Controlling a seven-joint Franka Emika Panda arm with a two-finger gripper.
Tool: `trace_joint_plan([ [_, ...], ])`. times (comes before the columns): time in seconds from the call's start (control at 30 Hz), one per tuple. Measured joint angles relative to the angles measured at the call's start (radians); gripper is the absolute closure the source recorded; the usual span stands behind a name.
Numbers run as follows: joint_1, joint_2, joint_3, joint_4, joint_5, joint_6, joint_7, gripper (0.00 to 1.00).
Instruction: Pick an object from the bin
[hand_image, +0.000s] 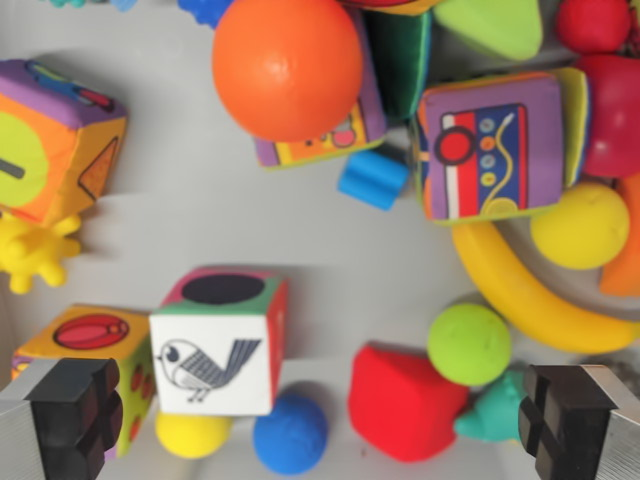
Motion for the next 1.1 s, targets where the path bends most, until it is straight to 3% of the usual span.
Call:
trace_joint_plan([
  [0.5,0.031,-0.039,0.019,-0.140,-0.001,0.105,0.046,0.00],
  [1.1,0.080,-0.067,0.058,-0.319,-0.003,0.261,0.126,0.00],
])
